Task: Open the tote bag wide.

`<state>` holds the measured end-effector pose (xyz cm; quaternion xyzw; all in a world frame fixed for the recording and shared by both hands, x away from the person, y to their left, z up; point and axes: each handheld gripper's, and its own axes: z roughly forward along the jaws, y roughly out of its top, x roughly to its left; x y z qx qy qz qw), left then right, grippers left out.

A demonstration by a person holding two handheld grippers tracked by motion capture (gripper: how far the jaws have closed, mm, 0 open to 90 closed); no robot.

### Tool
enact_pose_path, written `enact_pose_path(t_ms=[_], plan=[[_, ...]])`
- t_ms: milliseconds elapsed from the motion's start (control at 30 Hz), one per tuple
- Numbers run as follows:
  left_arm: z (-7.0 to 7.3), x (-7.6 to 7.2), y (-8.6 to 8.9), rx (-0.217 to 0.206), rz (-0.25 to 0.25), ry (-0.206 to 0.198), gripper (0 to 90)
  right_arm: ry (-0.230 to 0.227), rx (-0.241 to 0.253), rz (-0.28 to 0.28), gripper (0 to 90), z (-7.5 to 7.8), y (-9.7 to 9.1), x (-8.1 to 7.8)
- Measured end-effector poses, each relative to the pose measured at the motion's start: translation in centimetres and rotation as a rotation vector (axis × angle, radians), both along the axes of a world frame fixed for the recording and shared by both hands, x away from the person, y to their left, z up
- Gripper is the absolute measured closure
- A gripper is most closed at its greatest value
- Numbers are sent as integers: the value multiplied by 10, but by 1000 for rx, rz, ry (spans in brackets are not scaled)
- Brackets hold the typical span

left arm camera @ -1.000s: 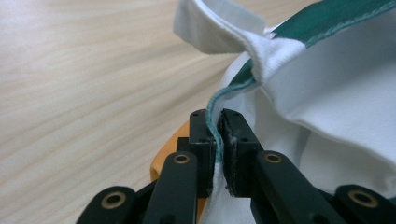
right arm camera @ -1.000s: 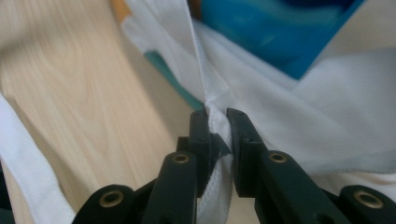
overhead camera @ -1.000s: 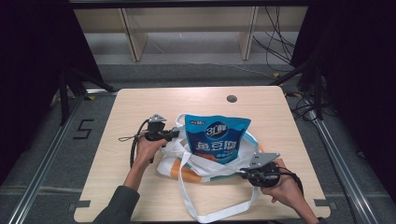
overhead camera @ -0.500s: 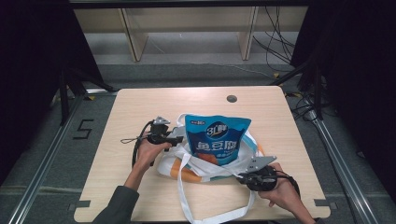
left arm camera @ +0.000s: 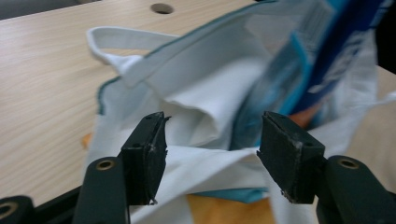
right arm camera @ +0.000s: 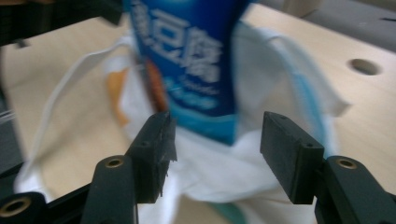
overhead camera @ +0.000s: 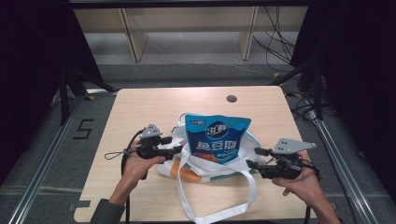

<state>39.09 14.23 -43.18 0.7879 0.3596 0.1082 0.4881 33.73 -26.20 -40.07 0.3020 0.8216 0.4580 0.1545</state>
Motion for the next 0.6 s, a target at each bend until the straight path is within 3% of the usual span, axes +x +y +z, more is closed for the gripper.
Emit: enact_pose_path(t_ms=[67, 167, 200, 300, 400, 433, 467, 533, 600], plan=[[-4, -4, -6, -12, -39, 16, 394, -19, -27, -58, 442, 2, -4, 9], [-9, -6, -14, 39, -86, -12, 379, -31, -46, -128, 442, -2, -9, 26], [-11, -5, -17, 36, -90, -7, 368, 16, -42, -151, 444, -4, -8, 29], [-14, -4, -22, 40, -114, -11, 333, 14, -51, -175, 469, -12, -8, 46], [-16, -4, -28, 48, -142, -24, 361, 11, -62, -159, 509, -15, -7, 61], [-18, -5, -31, 67, -151, -34, 401, 18, -57, -158, 527, -16, -4, 66], [-20, -9, -34, 125, -157, -76, 432, 17, -47, -160, 561, -18, 0, 71], [-19, -13, -34, 200, -180, -119, 540, 10, -49, -129, 688, -18, 7, 82], [-17, -18, -35, 242, -192, -161, 633, 11, -41, -133, 797, -19, 12, 88]])
